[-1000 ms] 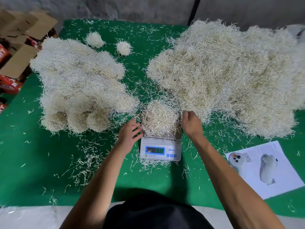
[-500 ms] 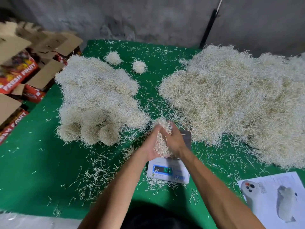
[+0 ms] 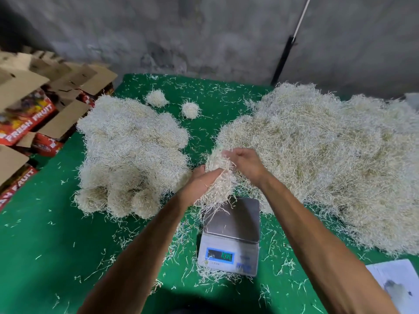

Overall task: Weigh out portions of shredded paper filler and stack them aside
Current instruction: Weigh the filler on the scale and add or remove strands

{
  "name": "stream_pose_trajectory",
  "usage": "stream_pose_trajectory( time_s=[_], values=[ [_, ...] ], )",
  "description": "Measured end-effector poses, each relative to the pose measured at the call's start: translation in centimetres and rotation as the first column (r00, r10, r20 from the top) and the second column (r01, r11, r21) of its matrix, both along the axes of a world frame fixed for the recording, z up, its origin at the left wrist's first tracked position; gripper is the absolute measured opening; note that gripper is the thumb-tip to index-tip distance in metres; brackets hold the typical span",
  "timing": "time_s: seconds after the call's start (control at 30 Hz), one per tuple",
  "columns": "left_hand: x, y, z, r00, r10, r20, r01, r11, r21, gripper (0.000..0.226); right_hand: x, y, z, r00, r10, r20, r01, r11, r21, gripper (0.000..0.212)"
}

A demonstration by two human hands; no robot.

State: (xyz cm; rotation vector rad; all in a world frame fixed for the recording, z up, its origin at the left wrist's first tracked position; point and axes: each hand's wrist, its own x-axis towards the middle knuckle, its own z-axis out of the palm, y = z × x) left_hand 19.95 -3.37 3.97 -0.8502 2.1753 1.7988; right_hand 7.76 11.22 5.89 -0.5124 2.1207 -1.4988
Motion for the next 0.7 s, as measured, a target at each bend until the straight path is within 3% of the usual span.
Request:
stream_pose_trajectory(
  time_s=[0.1,0.23,0.43,0.6,0.7],
  values=[
    [-0.4,0.1,0.4,0.998,0.066,0.01,-0.066,0.998,-0.009,0.118,-2.8,-0.6,0.6,0.986,-0.143,0.085,0.144,0.99,-0.01,0.053],
    [-0.7,0.4,1.7,0.992,0.117,-0.04,-0.116,0.993,0.028,0.126,-3.8,-2.4,0.9,0.938,-0.273,0.216,0.281,0.96,-0.008,0.053],
    [-0.7,0.7,2.5,0.977,0.201,-0.074,-0.201,0.979,0.007,0.096,-3.1,-4.7,1.5,0.788,-0.462,0.408,0.512,0.859,-0.016,0.009],
    [-0.3,0.2,2.9,0.955,0.282,-0.092,-0.277,0.959,0.064,0.096,-1.8,-6.9,2.2,0.728,-0.531,0.434,0.594,0.804,-0.011,0.013],
    [-1.0,-0.6,3.0,0.916,0.399,-0.045,-0.389,0.909,0.148,0.088,-1.7,-6.9,1.9,0.69,-0.465,0.555,0.571,0.821,-0.021,0.007]
  ],
)
